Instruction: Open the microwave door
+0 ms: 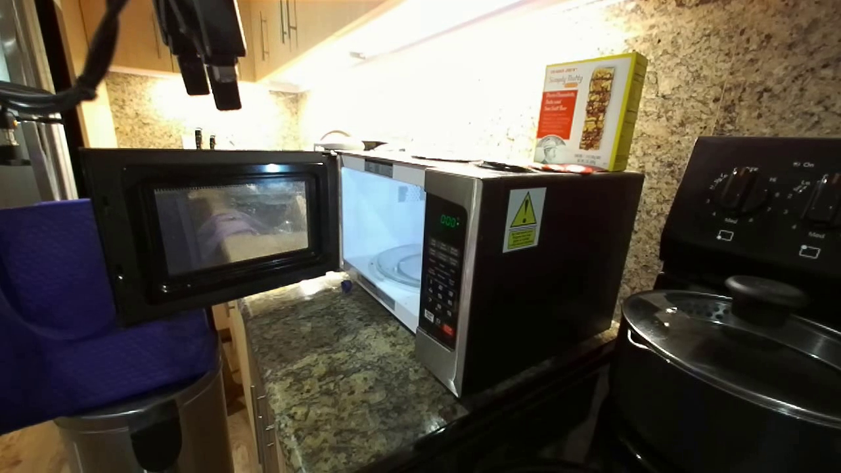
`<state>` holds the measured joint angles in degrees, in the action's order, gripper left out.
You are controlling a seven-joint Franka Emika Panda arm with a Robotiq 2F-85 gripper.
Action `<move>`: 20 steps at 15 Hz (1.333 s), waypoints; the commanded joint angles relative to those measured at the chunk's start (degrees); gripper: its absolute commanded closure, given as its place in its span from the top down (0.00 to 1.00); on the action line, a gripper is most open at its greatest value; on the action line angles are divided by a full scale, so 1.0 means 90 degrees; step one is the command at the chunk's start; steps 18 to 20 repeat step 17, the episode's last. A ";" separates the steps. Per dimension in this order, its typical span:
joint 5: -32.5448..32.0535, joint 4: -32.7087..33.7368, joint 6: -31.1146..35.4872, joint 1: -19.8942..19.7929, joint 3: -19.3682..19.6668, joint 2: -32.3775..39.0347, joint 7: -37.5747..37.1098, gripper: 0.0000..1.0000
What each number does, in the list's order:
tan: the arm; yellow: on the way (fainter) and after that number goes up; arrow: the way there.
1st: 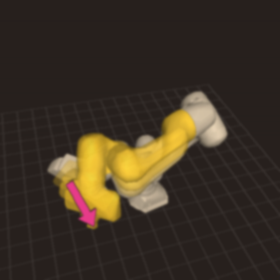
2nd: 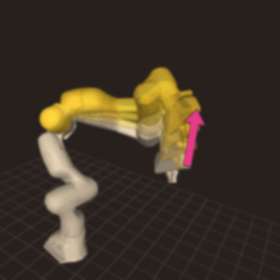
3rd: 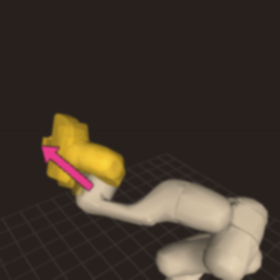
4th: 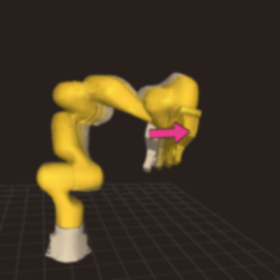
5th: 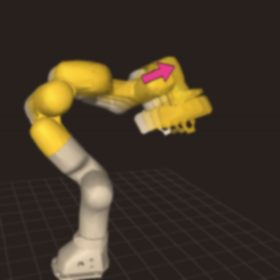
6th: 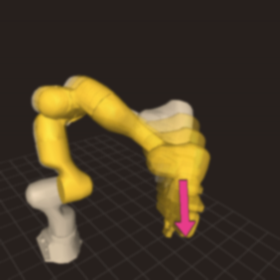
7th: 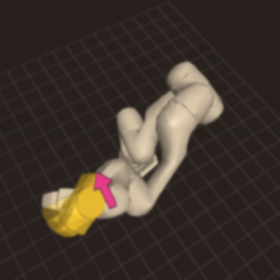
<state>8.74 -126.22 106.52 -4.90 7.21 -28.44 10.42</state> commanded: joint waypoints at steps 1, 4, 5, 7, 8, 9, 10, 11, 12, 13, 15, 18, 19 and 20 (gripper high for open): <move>-0.0469 -0.0326 0.0286 -0.0357 -0.0164 -0.0292 -0.1045 1.00; -0.0953 -0.0290 0.0266 -0.0593 -0.0318 -0.0233 -0.1964 1.00; -0.1109 -0.0267 0.0229 -0.0662 -0.0378 -0.0193 -0.2276 1.00; -0.1440 -0.0197 0.0068 -0.0793 -0.0520 -0.0076 -0.2918 1.00; -0.1590 -0.0166 -0.0024 -0.0850 -0.0593 -0.0023 -0.3242 1.00; -0.1738 -0.0127 -0.0137 -0.0903 -0.0661 0.0038 -0.3535 1.00; -0.1856 -0.0095 -0.0243 -0.0951 -0.0724 0.0093 -0.3836 1.00; -0.1927 -0.0022 -0.0468 -0.0974 -0.0774 0.0178 -0.4102 1.00; -0.1971 0.0059 -0.0699 -0.0987 -0.0819 0.0282 -0.4355 1.00; -0.1797 -0.0156 -0.0340 -0.0812 -0.0615 0.0061 -0.3873 1.00; -0.1806 -0.0156 -0.0367 -0.0805 -0.0630 0.0101 -0.3939 1.00; -0.1805 -0.0156 -0.0366 -0.0808 -0.0618 0.0093 -0.3937 1.00; -0.1805 -0.0156 -0.0366 -0.0808 -0.0618 0.0093 -0.3937 1.00; -0.1805 -0.0156 -0.0366 -0.0808 -0.0618 0.0093 -0.3937 1.00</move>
